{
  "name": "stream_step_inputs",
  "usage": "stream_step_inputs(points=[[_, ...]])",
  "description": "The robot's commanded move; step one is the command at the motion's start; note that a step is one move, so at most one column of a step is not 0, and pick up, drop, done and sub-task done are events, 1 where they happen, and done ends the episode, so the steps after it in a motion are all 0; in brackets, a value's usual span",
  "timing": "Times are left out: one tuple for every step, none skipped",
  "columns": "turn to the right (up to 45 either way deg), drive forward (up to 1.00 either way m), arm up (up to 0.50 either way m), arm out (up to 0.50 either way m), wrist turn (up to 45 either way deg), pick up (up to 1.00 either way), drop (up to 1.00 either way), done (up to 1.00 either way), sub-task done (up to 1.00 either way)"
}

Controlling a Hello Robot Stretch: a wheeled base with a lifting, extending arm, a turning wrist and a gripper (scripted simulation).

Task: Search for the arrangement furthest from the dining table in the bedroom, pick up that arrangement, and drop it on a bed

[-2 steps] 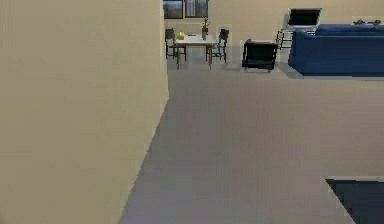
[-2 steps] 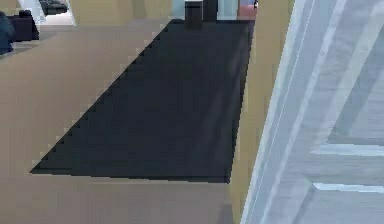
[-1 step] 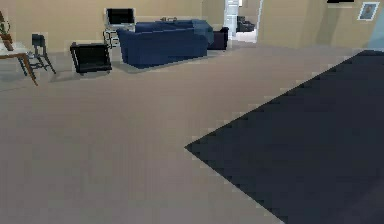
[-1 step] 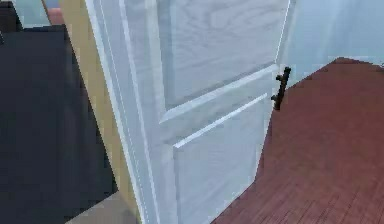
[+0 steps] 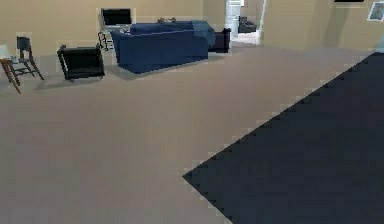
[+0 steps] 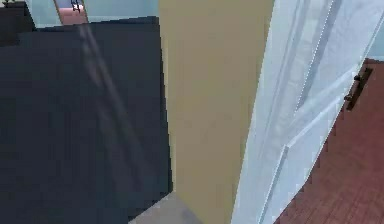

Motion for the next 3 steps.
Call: stream_step_inputs(points=[[12.0, 0.0, 0.0, 0.0, 0.0, 0.0, 0.0, 0.0, 0.0], [0.0, 1.0, 0.0, 0.0, 0.0, 0.0, 0.0, 0.0, 0.0], [0.0, 1.0, 0.0, 0.0, 0.0, 0.0, 0.0, 0.0, 0.0]])
